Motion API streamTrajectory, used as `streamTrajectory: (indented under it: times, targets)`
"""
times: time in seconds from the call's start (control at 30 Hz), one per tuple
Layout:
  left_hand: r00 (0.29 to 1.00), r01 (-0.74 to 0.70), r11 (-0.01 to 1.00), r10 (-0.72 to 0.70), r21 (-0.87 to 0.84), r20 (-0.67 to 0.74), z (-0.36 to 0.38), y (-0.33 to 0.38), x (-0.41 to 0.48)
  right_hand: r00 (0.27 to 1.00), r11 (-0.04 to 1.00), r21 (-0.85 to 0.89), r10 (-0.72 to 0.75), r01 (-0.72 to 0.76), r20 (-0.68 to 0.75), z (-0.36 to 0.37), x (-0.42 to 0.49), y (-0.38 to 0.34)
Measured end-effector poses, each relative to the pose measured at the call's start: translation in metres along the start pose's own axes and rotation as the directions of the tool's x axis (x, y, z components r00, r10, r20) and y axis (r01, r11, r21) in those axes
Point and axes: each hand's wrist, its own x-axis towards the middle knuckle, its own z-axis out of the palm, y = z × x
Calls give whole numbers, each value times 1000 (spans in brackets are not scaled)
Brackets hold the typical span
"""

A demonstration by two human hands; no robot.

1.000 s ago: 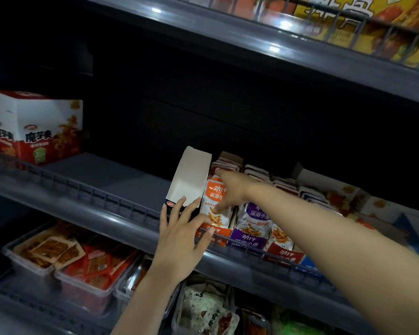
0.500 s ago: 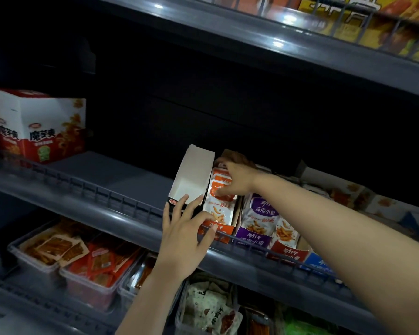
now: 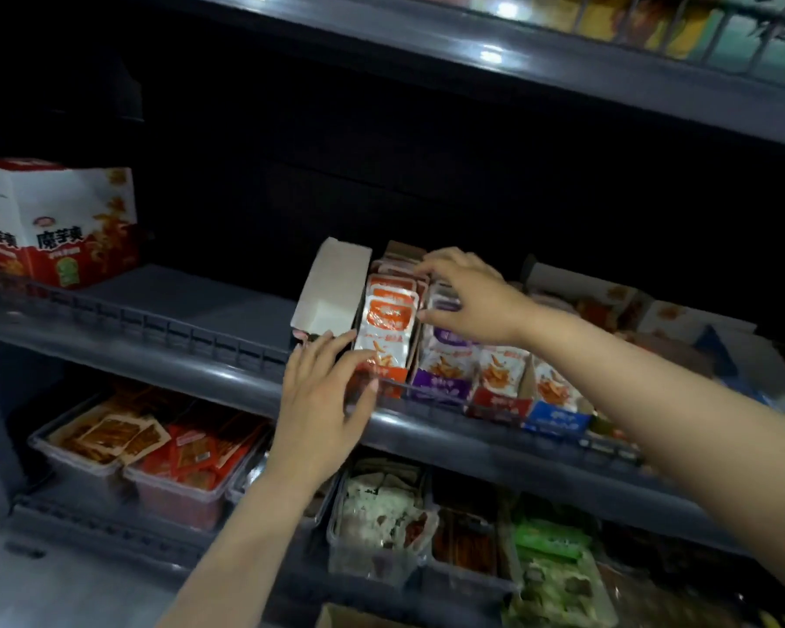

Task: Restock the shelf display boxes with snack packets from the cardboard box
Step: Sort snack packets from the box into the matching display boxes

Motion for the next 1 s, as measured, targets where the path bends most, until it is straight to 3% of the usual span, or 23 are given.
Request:
streamTrajectory:
  times: [0.1,0.2,0.33,0.43,0.57,0.7,0.77,1.0]
  targets:
    - [1000,3,991,-4,-132,-11,-1,24,-36,977,995,78,-51,69,-207,8,-64,8]
    - [980,-30,990,57,-141,188,17,44,-87,960,977,197,-17,75,-280,37,-142,5]
    - [813,15,1000,-5,-12,582,60,49,-170,990,924,381,83,-35,-110,108,-244,1]
    - [685,-17,983,-120,181,718,78,42,-225,982,901,399,124,-172,142,179,-307,13]
    - [599,60,960,-255,275,759,80,30,-267,815,762,421,233,-492,531,269,-371,23]
    - [551,100,903,-399,417,733,80,22,-290,584,564,364,273,-741,765,342,-416,19]
    - [558,145,876,-457,460,693,76,18,-296,514,468,355,272,-809,813,369,-430,14]
    - [498,255,821,-564,510,659,83,6,-300,384,129,363,382,-923,840,434,-434,24]
